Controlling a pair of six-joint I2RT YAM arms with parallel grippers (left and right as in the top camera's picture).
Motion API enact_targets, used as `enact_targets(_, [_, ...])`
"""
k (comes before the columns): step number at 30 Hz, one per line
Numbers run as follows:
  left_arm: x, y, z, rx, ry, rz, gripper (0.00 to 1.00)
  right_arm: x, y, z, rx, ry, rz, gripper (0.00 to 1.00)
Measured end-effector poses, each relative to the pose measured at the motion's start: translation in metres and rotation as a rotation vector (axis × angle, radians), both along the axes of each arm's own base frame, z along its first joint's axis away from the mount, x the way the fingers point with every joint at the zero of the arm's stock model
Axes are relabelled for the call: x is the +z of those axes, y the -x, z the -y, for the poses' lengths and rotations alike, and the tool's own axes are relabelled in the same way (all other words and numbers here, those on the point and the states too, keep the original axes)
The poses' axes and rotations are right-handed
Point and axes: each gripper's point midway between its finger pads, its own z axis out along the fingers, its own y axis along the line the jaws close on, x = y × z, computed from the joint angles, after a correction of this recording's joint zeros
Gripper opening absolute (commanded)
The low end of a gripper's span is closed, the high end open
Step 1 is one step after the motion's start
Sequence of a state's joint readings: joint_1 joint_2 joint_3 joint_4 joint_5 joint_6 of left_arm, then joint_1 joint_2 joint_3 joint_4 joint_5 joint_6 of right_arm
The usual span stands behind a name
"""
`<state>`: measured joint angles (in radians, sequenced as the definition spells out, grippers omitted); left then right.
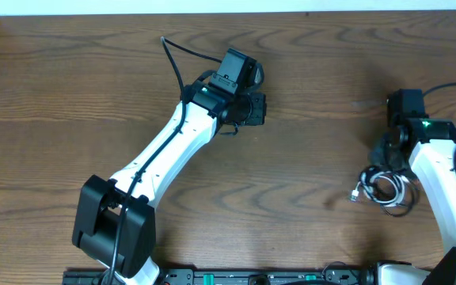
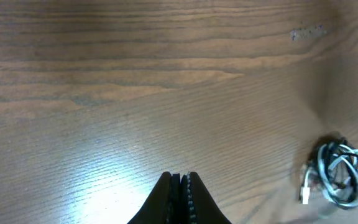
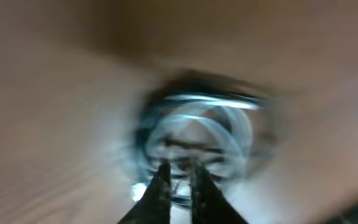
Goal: Untangle cables
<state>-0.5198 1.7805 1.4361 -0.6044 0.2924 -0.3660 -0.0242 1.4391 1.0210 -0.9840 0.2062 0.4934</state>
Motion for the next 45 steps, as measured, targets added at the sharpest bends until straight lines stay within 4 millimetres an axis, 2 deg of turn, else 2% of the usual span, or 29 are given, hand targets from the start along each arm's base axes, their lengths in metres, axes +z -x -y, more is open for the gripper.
enact_targets(4, [-0.002, 0.003, 0.0, -0.002, -0.008, -0.008, 0.07, 0.002, -0.023, -0.052, 0.219, -0.265, 0.088, 0.07])
enact_targets(6, [-0.003, 0.005, -0.001, -0.003, -0.017, -0.018, 0.08, 0.005, -0.024, -0.072, 0.289, -0.365, 0.102, 0.18])
enact_targets(7, [-0.004, 0.007, -0.001, -0.005, -0.019, -0.022, 0.08, 0.005, -0.022, -0.075, 0.297, -0.382, 0.096, 0.3])
enact_targets(10, [-0.006, 0.012, -0.001, -0.011, -0.029, -0.039, 0.08, 0.001, -0.008, -0.07, 0.253, -0.373, 0.035, 0.48])
enact_targets(13, [-0.008, 0.015, -0.001, -0.014, -0.036, -0.05, 0.08, -0.003, 0.006, -0.054, 0.189, -0.325, -0.026, 0.53])
enact_targets(16, [-0.008, 0.016, -0.001, -0.015, -0.037, -0.051, 0.08, -0.006, 0.02, -0.028, 0.096, -0.248, -0.083, 0.56])
enact_targets(21, [-0.008, 0.016, -0.001, -0.015, -0.038, -0.054, 0.08, -0.007, 0.025, 0.004, -0.013, -0.171, -0.088, 0.56])
enact_targets(25, [-0.008, 0.016, -0.002, -0.015, -0.039, -0.056, 0.08, -0.016, 0.022, 0.017, -0.049, -0.138, -0.068, 0.52])
enact_targets(30, [-0.008, 0.017, -0.001, -0.015, -0.039, -0.056, 0.08, -0.053, 0.023, 0.012, -0.055, -0.169, -0.095, 0.43])
enact_targets(33, [-0.008, 0.017, -0.001, -0.015, -0.039, -0.056, 0.08, -0.071, 0.022, 0.004, -0.05, -0.217, -0.11, 0.34])
enact_targets(38, [-0.008, 0.017, -0.001, -0.015, -0.039, -0.056, 0.08, -0.079, 0.01, -0.008, -0.033, -0.288, -0.079, 0.23])
enact_targets(42, [-0.009, 0.017, -0.002, -0.004, -0.036, -0.062, 0.08, -0.092, -0.001, -0.02, 0.0, -0.324, -0.062, 0.21])
enact_targets(45, [-0.009, 0.017, -0.002, 0.007, -0.032, -0.068, 0.08, -0.096, -0.007, -0.027, 0.023, -0.336, -0.066, 0.13])
